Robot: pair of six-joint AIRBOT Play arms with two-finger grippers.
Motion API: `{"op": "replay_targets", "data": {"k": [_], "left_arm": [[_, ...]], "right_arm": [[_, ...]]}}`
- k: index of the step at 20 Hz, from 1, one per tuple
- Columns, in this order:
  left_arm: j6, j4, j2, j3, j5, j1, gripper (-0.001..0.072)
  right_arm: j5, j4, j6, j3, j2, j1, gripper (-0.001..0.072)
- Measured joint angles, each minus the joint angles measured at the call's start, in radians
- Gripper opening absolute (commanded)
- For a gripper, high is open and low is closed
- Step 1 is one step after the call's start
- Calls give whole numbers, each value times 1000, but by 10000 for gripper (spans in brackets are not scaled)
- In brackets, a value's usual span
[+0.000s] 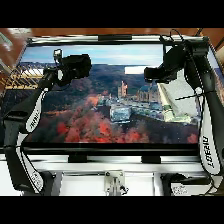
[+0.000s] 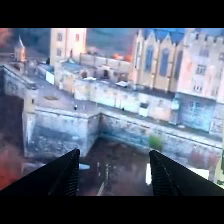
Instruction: Fold the shirts.
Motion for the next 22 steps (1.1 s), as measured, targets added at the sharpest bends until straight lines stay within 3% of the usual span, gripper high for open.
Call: {"op": "replay_targets", "data": {"k": [1,3,4,6,7,17,22], "left_arm": [[-14,0,-1,0,2,1,489],[-37,-1,-5,0,2,1,415],[-45,-2,-6,0,3,1,339],[-54,-6,-9,0,8,1,95],[-58,-10,-11,0,9,2,36],[-64,-19,16,0,16,-3,33],[66,-19,122,0,21,-34,32]], "right_arm": [[0,5,0,0,0,0,544],[-1,18,0,0,0,0,544],[-1,23,0,0,0,0,544],[-1,31,0,0,0,0,544],[-1,34,0,0,0,0,545],[-1,35,-8,0,0,0,545],[-2,-51,-60,0,4,0,544]]}}
